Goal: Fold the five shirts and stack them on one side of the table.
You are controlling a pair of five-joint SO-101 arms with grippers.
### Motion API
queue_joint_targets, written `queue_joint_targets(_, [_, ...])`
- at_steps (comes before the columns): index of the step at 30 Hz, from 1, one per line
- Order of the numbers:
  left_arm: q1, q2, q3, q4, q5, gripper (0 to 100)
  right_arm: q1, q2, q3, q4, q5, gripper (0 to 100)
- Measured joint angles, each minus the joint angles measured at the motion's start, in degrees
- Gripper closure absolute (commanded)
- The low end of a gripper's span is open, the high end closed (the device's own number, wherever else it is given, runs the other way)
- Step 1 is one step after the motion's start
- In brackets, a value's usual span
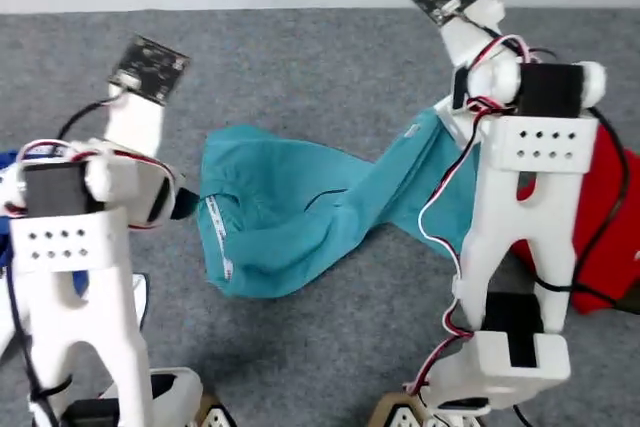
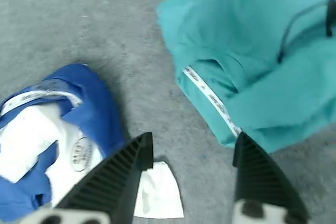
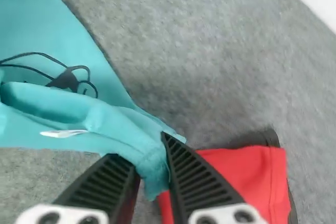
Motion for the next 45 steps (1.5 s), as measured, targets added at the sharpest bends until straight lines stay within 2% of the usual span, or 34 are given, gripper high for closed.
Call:
queue_joint_targets(6, [8.1, 0.1, 11.8, 0.0, -0.2, 75, -0.6, 0.0, 3.9, 0.0, 0.0, 99.0])
queue_joint_targets(9, [11.0, 0.1, 18.9, -5.4, -0.2, 75, -0.7, 0.0, 5.7, 0.0, 0.0, 99.0])
queue_joint_targets(13, [11.6, 3.3, 23.7, -13.7, -0.2, 75, -0.5, 0.0, 6.2, 0.0, 0.0, 99.0])
queue_joint_targets(18, [11.6, 14.8, 22.6, -17.5, 0.0, 75, -0.6, 0.0, 6.2, 0.0, 0.0, 99.0])
queue_joint_targets(23, [11.6, 25.3, 15.6, -17.8, 0.0, 75, -0.6, 0.0, 6.2, 0.0, 0.0, 99.0])
queue_joint_targets(28, [11.6, 30.8, 10.8, -17.2, 0.0, 75, -0.6, 0.0, 6.2, 0.0, 0.0, 99.0])
queue_joint_targets(36, [11.7, 38.5, 10.2, -14.3, -1.3, 76, -0.6, 0.0, 6.2, 0.0, 0.0, 99.0])
queue_joint_targets(45, [12.9, 38.9, 8.1, -13.8, -2.0, 91, -0.6, 0.0, 8.4, -0.1, 0.0, 99.0])
